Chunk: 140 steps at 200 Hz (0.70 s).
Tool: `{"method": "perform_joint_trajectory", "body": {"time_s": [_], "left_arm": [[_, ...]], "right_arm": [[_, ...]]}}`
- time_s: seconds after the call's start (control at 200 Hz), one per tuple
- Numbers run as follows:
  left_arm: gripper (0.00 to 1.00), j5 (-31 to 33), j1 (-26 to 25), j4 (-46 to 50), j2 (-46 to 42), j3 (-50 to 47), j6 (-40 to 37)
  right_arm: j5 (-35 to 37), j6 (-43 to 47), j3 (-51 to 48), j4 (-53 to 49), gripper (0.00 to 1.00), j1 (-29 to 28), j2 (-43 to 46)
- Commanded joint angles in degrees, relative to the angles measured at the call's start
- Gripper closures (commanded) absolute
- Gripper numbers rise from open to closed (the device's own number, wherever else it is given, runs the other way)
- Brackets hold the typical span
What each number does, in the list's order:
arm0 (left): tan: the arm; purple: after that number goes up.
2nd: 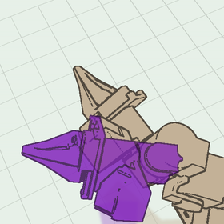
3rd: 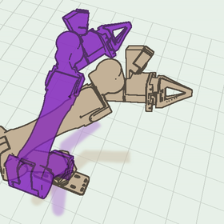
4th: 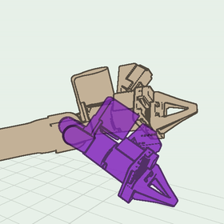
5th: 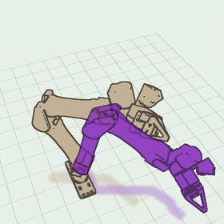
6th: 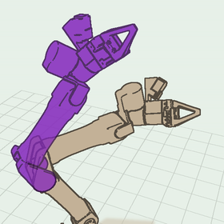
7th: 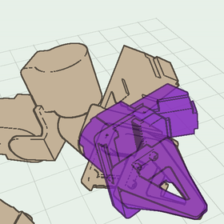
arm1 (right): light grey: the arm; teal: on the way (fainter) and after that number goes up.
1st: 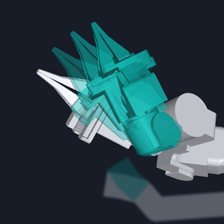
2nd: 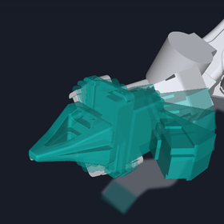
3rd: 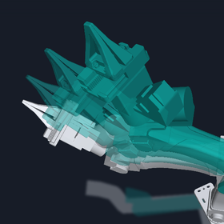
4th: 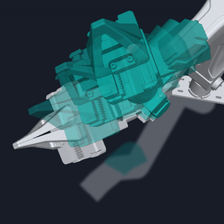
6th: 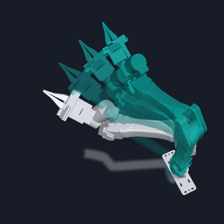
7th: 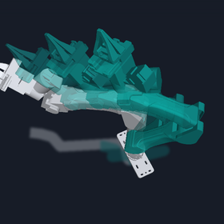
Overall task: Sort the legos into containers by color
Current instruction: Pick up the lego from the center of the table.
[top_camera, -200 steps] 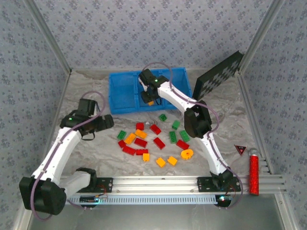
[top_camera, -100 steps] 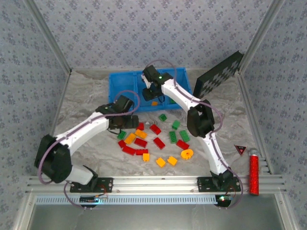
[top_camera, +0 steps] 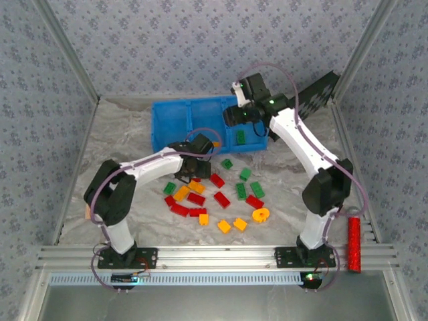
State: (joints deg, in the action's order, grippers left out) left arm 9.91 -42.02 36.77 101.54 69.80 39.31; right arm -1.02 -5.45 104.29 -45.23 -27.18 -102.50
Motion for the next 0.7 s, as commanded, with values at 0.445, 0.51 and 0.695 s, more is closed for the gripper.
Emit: {"method": "perform_joint_trajectory", "body": {"time_s": [0.445, 0.51, 0.695], "left_arm": [[0.30, -0.5, 0.5, -2.0, 8.9, 3.3, -0.2], [0.37, -0.7, 0.6, -2.2, 9.3, 3.4, -0.7], [0.54, -1.0, 1.0, -2.5, 8.9, 2.0, -1.1]], "right_arm": [[-1.0, -6.8, -31.0, -0.8, 0.23, 5.3, 21.3], [-1.4, -8.9, -33.9, -0.4, 0.23, 5.2, 22.9], [-1.6, -13.4, -40.9, -0.2, 0.24, 4.3, 26.8]]}}
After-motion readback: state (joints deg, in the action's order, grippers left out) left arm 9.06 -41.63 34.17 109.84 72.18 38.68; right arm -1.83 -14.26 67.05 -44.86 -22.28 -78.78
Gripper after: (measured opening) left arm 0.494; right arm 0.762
